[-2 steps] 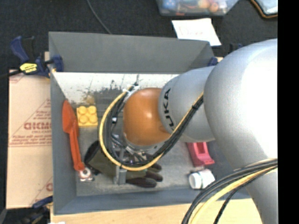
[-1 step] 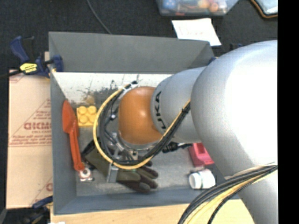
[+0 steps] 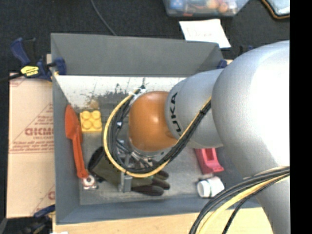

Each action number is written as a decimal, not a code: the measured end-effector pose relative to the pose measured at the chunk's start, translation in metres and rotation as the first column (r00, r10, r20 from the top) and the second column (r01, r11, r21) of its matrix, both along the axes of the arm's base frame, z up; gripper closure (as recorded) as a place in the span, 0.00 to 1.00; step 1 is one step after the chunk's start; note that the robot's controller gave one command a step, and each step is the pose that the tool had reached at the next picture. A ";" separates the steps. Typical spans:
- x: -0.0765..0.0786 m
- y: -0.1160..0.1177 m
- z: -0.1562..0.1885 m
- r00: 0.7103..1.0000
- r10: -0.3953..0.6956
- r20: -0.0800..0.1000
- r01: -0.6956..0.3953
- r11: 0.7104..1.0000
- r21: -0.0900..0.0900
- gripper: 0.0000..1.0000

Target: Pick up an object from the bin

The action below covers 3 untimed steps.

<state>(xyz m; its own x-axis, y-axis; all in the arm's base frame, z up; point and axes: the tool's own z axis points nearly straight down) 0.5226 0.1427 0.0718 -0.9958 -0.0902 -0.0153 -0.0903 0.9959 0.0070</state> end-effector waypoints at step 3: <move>0.000 0.008 0.034 0.974 -0.225 -0.016 0.225 0.974 -0.003 1.00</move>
Offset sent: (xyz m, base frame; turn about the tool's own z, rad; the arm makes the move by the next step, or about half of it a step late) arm 0.0000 0.0000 0.0000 0.0000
